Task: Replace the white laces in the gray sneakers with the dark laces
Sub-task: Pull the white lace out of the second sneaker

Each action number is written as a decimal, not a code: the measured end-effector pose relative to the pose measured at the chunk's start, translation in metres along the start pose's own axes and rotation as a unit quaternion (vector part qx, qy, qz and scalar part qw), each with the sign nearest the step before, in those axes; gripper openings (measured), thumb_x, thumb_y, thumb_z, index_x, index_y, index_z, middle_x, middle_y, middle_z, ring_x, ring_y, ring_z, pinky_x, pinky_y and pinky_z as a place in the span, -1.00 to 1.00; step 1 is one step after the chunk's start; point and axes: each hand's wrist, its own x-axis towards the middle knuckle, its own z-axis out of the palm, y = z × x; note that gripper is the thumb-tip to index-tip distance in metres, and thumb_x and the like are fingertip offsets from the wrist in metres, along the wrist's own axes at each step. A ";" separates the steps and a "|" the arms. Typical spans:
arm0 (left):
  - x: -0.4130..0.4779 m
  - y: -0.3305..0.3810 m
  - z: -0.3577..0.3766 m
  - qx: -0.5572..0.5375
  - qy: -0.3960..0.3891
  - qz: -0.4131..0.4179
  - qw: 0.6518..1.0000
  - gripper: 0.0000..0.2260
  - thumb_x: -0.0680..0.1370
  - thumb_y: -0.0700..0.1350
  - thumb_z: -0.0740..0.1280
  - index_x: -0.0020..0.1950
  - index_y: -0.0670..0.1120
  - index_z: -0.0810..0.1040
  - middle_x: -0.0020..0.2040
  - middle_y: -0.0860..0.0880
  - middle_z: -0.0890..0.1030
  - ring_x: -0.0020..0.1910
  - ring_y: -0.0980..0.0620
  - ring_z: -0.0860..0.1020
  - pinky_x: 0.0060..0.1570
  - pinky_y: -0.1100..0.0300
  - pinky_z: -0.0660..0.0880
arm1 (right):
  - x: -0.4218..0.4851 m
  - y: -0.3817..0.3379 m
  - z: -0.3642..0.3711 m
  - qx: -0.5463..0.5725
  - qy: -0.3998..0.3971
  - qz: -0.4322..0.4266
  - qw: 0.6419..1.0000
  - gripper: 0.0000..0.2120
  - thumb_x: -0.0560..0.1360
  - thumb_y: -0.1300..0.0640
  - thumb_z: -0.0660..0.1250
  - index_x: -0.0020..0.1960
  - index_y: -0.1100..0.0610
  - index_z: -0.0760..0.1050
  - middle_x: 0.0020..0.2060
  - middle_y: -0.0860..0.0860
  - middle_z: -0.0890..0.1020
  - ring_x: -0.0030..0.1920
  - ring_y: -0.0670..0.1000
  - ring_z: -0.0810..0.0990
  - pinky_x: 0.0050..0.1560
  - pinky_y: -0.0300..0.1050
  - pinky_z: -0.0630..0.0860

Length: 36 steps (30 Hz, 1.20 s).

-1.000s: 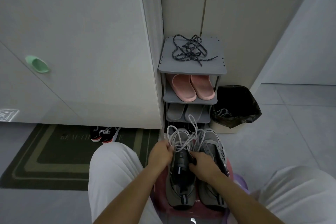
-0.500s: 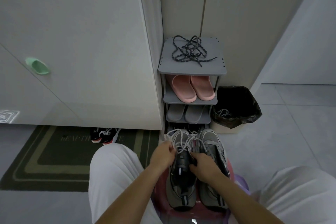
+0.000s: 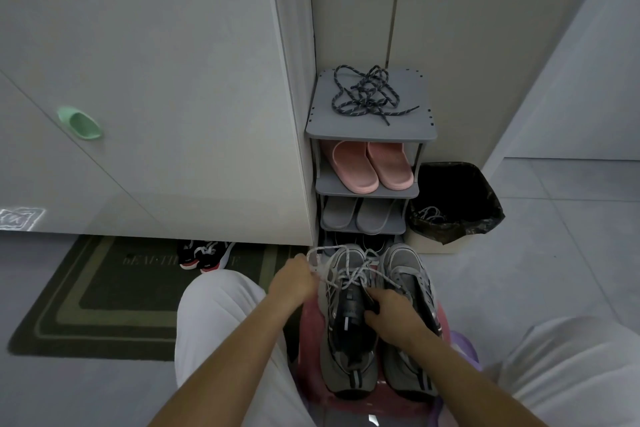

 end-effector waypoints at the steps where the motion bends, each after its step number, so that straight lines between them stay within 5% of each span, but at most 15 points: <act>1: -0.003 0.000 0.004 0.012 0.020 0.022 0.999 -0.78 0.58 -0.09 0.23 0.19 -0.14 0.40 0.10 -0.13 0.48 -0.05 -0.07 0.53 -0.18 0.18 0.40 | 0.000 0.000 0.000 0.000 0.000 0.000 1.000 -0.71 0.49 0.22 0.25 0.19 0.16 0.51 0.06 0.12 0.62 0.05 0.10 0.58 0.04 -0.11 0.51; 4: -0.013 0.006 0.014 0.018 0.039 0.082 0.996 -0.49 0.56 -0.08 0.27 0.48 -0.02 0.17 0.34 -0.14 0.33 0.08 -0.10 0.54 -0.04 0.11 0.45 | 0.000 0.000 0.000 -0.002 0.001 -0.004 1.000 -0.71 0.48 0.22 0.25 0.19 0.16 0.51 0.07 0.13 0.62 0.06 0.11 0.58 0.03 -0.12 0.50; 8: -0.020 0.011 0.020 -0.025 0.092 0.049 0.994 -0.32 0.54 -0.11 0.31 0.54 -0.04 -0.02 0.48 -0.14 0.08 0.08 -0.10 0.56 -0.07 0.16 0.43 | -0.001 0.000 0.000 -0.010 0.004 -0.010 1.000 -0.70 0.48 0.22 0.24 0.20 0.16 0.51 0.07 0.14 0.61 0.07 0.12 0.57 0.03 -0.13 0.48; 10: -0.021 0.007 0.022 -0.022 0.100 0.082 0.991 -0.47 0.55 -0.16 0.29 0.47 0.00 0.17 0.50 -0.11 0.04 0.02 -0.07 0.58 -0.08 0.17 0.47 | -0.001 0.000 0.000 -0.011 0.004 -0.012 1.000 -0.69 0.48 0.21 0.24 0.21 0.16 0.50 0.09 0.14 0.61 0.09 0.13 0.57 0.04 -0.12 0.49; 14: -0.021 -0.001 0.029 0.010 0.050 0.143 0.988 -0.83 0.56 -0.14 0.25 0.12 -0.05 0.54 0.40 -0.01 0.30 0.11 0.01 0.55 0.10 0.12 0.50 | -0.001 0.000 -0.001 -0.008 0.003 -0.010 1.000 -0.71 0.47 0.21 0.25 0.18 0.18 0.51 0.08 0.15 0.60 0.08 0.13 0.57 0.01 -0.14 0.47; 21: -0.008 -0.003 0.018 0.100 0.094 0.150 0.979 -0.85 0.59 -0.13 0.19 0.01 -0.07 0.54 0.24 0.04 0.43 -0.02 0.04 0.53 -0.15 0.18 0.44 | -0.001 0.000 -0.001 -0.002 0.004 -0.010 1.000 -0.68 0.48 0.19 0.26 0.23 0.14 0.50 0.11 0.12 0.59 0.11 0.11 0.56 0.07 -0.16 0.46; 27: 0.011 -0.016 -0.014 0.079 0.129 0.052 0.987 -0.88 0.57 -0.18 0.23 -0.08 -0.06 0.55 0.05 -0.01 0.53 -0.10 -0.04 0.57 -0.19 0.13 0.48 | -0.001 0.001 0.000 0.006 0.006 -0.003 1.000 -0.71 0.49 0.21 0.25 0.20 0.14 0.52 0.07 0.10 0.62 0.07 0.08 0.57 0.03 -0.20 0.45; 32: 0.002 -0.008 0.002 0.070 0.048 0.160 0.984 -0.75 0.57 -0.06 0.27 0.23 -0.03 0.52 0.22 0.01 0.50 0.11 0.01 0.54 0.08 0.16 0.46 | 0.000 0.001 0.001 0.000 0.004 0.002 1.000 -0.74 0.47 0.21 0.25 0.13 0.14 0.53 0.03 0.10 0.63 0.04 0.09 0.58 0.02 -0.17 0.47; 36: -0.011 0.005 0.022 0.117 0.058 0.190 0.973 -0.89 0.56 -0.11 0.23 0.03 -0.04 0.53 0.10 -0.02 0.55 0.01 -0.02 0.56 -0.02 0.12 0.50 | -0.001 0.001 0.000 -0.002 0.005 0.001 1.000 -0.78 0.46 0.22 0.26 0.08 0.16 0.54 0.00 0.13 0.63 0.01 0.10 0.58 -0.05 -0.17 0.46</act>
